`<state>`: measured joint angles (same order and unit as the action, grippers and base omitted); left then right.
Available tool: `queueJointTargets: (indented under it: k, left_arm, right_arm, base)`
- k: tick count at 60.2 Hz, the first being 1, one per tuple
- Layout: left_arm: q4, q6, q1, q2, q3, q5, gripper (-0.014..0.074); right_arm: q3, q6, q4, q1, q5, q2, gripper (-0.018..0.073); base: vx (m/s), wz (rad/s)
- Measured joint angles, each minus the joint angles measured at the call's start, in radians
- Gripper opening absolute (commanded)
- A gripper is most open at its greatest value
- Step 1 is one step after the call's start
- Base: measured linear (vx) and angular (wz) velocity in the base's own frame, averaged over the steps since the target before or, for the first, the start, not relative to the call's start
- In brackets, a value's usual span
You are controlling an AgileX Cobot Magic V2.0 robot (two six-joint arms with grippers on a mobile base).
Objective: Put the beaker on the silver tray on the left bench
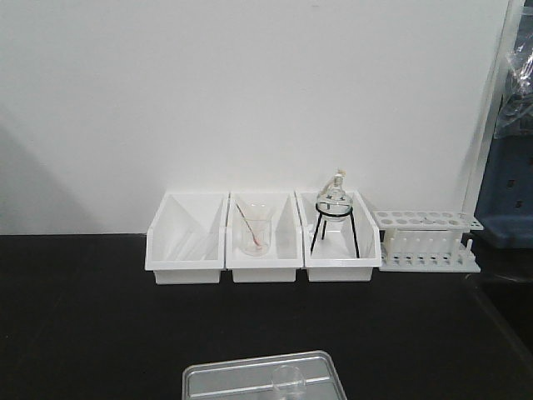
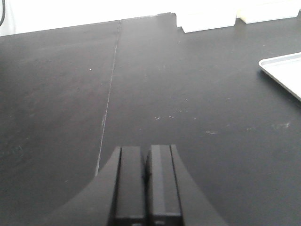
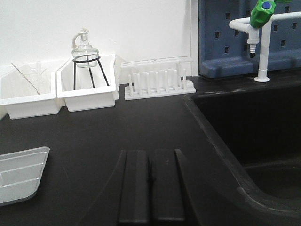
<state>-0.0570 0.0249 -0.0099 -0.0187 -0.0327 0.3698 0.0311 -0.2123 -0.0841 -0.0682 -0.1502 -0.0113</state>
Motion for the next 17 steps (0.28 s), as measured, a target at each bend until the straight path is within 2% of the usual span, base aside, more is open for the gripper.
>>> queueJointTargets:
  k: [17]
  left_arm:
    - [0.000,0.000,0.000,0.000,0.000,0.000,0.0001]
  right_arm:
    - [0.000,0.000,0.000,0.000,-0.001,0.000,-0.0011]
  base:
    - [0.00,0.00]
